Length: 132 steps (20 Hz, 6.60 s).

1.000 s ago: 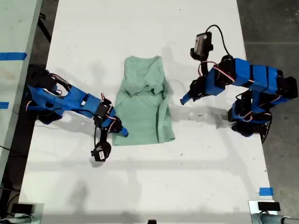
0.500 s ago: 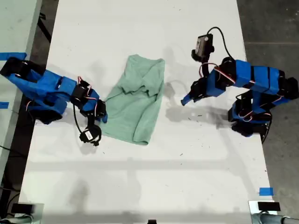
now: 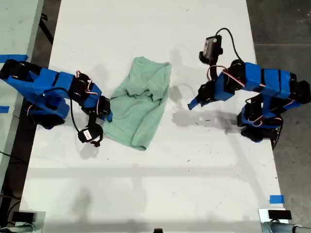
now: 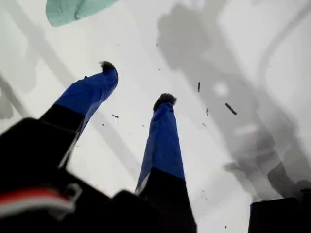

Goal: Fold tshirt

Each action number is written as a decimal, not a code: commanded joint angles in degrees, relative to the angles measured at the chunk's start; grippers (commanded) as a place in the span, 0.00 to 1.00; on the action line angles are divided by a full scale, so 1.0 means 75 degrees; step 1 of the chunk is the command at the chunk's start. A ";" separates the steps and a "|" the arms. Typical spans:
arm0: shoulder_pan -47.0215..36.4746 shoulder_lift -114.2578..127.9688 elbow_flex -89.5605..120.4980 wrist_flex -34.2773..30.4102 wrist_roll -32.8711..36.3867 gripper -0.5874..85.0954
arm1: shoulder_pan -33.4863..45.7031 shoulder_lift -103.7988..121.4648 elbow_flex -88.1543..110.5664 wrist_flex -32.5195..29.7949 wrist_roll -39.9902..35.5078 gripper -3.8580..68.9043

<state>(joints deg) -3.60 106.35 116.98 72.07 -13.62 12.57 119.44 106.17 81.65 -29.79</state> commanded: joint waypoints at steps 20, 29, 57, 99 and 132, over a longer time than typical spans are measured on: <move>-0.0492 -0.1172 -0.4734 0.3141 0.2355 0.37 | -0.0434 0.1184 0.0492 -0.0457 0.0258 0.33; -0.0094 0.1289 -0.1887 0.2508 0.1348 0.36 | -0.1652 -0.0879 -0.1371 -0.1102 0.0926 0.36; 0.0516 -0.1594 -0.0258 -0.0656 0.1957 0.34 | -0.2648 -0.9164 -0.8578 -0.2332 0.1688 0.46; 0.2543 -0.3105 -0.5566 -0.0246 0.0234 0.01 | -0.3281 -0.7887 -0.9012 -0.0703 0.0762 0.03; -0.6094 0.7137 0.3691 -0.0609 0.3785 0.35 | 0.2707 0.1207 -0.0012 -0.0375 -0.1324 0.34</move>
<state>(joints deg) -52.73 154.86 141.59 70.58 16.35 34.54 116.46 94.66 82.79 -43.42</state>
